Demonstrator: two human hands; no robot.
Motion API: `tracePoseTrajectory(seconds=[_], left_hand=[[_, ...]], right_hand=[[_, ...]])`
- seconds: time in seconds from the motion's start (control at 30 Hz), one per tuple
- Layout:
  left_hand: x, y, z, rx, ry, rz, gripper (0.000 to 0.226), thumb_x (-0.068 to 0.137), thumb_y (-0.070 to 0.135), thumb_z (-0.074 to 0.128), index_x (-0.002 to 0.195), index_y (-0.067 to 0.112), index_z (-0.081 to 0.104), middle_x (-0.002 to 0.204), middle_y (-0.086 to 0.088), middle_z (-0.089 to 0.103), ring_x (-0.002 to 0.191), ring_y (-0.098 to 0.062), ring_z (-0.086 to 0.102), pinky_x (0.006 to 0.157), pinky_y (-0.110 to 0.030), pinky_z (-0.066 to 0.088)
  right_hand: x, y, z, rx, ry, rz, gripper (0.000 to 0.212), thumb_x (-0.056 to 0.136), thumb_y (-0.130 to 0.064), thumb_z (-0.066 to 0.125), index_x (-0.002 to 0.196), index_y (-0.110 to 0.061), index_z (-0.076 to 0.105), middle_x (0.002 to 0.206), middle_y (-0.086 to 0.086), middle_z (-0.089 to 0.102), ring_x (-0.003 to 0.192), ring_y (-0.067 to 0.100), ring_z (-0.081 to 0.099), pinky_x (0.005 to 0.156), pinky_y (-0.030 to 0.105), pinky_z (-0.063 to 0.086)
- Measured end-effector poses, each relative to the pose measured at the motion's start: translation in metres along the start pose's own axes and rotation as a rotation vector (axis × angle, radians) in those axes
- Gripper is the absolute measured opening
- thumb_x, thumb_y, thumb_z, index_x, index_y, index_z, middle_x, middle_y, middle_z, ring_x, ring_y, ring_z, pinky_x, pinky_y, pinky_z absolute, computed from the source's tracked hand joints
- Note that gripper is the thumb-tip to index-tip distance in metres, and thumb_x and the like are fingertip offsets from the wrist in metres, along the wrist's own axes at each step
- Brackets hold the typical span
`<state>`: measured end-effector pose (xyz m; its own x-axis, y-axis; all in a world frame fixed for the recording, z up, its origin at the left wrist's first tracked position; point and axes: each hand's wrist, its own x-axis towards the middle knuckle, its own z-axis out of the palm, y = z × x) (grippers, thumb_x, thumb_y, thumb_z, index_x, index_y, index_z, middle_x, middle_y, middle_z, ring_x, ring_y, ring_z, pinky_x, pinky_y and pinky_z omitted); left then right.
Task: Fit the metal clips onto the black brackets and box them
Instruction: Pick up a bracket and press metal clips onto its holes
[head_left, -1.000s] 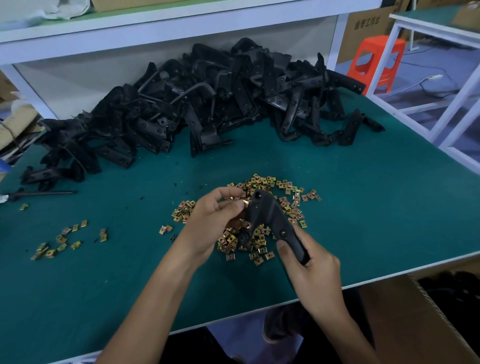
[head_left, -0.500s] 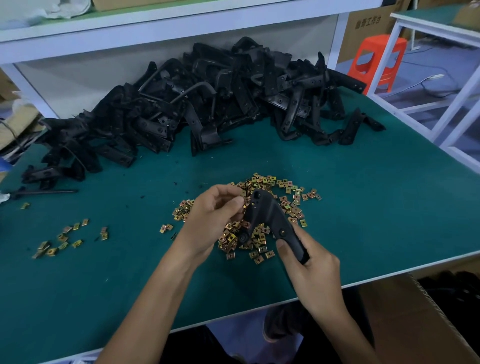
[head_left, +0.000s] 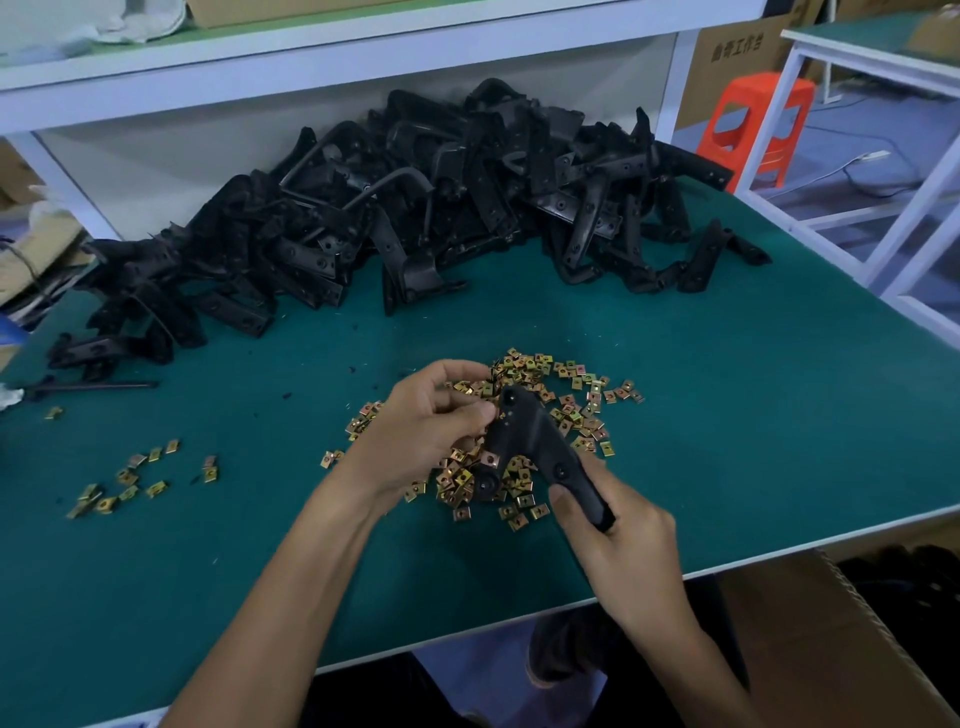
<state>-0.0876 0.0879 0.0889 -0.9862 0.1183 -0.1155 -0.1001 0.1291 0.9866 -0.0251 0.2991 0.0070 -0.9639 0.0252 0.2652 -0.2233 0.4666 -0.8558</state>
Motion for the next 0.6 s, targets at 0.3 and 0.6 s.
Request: tracePoseTrajectory(seconds=[0.3, 0.6], left_hand=[[0.007, 0.012, 0.0, 0.141, -0.1, -0.027, 0.033, 0.091, 0.013, 0.074, 0.12, 0.025, 0.065, 0.074, 0.006, 0.069, 0.064, -0.005, 0.059, 0.058, -0.018, 0.047], [-0.008, -0.001, 0.012, 0.082, 0.025, -0.016, 0.02, 0.103, 0.036, 0.055, 0.118, 0.038, 0.069, 0.113, 0.008, 0.074, 0.104, -0.018, 0.068, 0.086, -0.033, 0.054]], right_hand=[[0.002, 0.0, 0.0, 0.005, -0.03, 0.023, 0.033, 0.094, -0.041, 0.06, 0.126, -0.046, 0.063, 0.07, -0.023, 0.058, 0.064, 0.003, 0.055, 0.053, 0.01, 0.034], [-0.001, -0.004, -0.003, 0.273, 0.108, 0.174, 0.022, 0.094, -0.037, 0.065, 0.108, -0.054, 0.067, 0.092, -0.019, 0.074, 0.081, 0.0, 0.066, 0.07, 0.013, 0.048]])
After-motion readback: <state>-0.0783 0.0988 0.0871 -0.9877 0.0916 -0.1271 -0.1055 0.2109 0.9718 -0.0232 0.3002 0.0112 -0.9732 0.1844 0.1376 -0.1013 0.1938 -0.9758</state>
